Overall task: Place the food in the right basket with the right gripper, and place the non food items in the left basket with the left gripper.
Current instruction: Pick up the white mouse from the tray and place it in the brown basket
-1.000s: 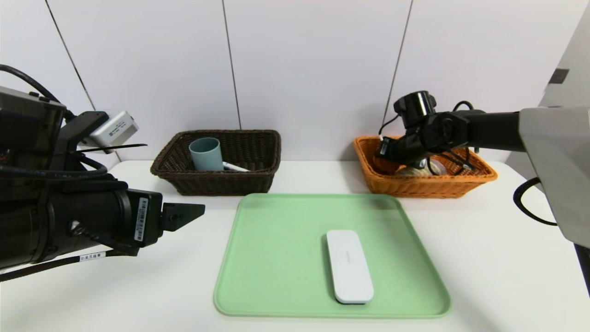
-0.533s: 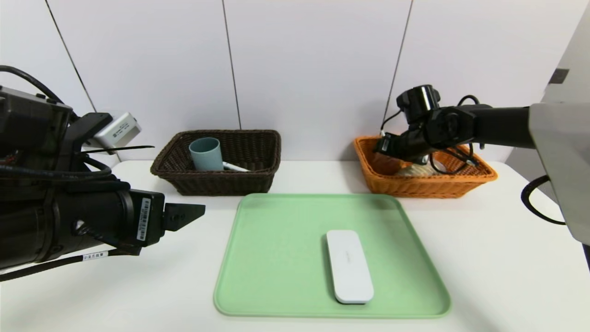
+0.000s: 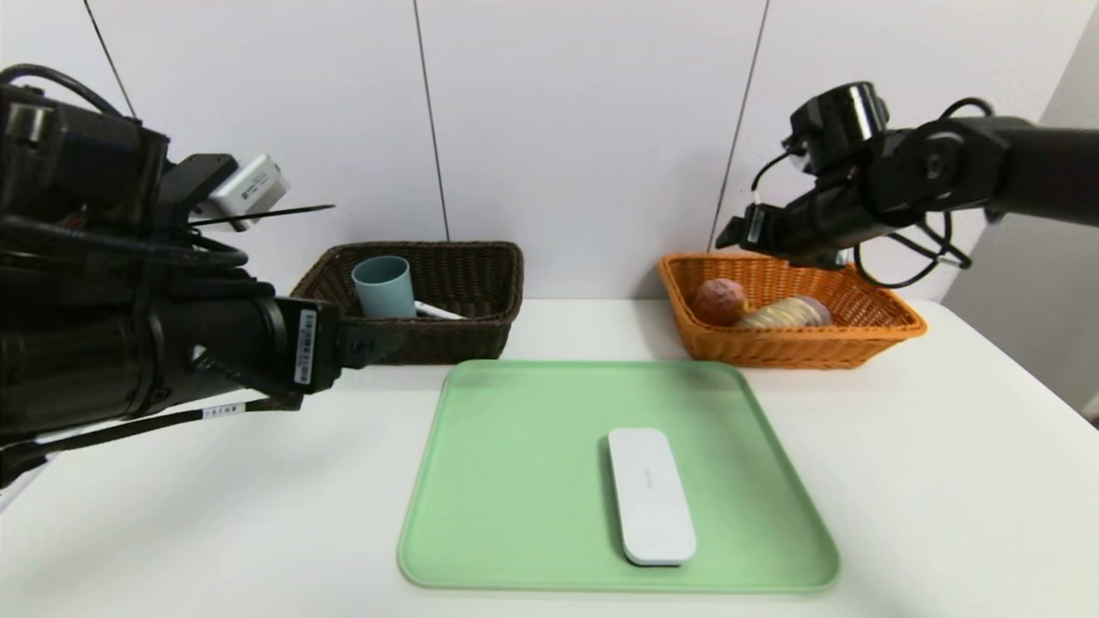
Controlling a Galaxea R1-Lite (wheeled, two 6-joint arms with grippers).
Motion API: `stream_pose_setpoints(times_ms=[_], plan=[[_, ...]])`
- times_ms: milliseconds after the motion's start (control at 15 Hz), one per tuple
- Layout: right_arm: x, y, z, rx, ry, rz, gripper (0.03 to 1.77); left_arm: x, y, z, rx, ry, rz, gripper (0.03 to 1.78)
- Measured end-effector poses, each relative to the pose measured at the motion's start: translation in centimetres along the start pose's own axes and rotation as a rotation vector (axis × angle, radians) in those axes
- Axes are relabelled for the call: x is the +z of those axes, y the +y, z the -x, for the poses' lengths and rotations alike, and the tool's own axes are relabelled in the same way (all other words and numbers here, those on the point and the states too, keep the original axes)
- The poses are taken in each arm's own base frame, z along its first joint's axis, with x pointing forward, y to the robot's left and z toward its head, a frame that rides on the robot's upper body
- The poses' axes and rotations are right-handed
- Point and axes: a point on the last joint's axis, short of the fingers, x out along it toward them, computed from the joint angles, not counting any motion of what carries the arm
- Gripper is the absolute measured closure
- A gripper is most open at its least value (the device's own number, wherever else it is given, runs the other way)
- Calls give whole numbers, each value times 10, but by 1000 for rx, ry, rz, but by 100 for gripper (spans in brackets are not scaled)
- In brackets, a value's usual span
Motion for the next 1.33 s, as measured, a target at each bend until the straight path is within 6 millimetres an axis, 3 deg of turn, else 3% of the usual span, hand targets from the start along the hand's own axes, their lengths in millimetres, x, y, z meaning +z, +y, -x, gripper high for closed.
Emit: stream_pose_setpoints(times_ms=[333, 600, 933, 1133, 1333], plan=[[-9, -19, 116, 10, 133, 140, 13, 19, -37, -41, 25, 23, -44, 12], [-28, -57, 176, 65, 135, 300, 11, 30, -89, -68, -15, 68, -71, 12], [-58, -93, 214, 60, 140, 257, 11, 29, -156, -89, -77, 194, -28, 12], [-77, -104, 225, 26, 156, 230, 11, 2, -186, -107, -58, 315, -21, 12], [-90, -109, 231, 14, 171, 218, 10, -22, -202, -124, -26, 383, 23, 12]])
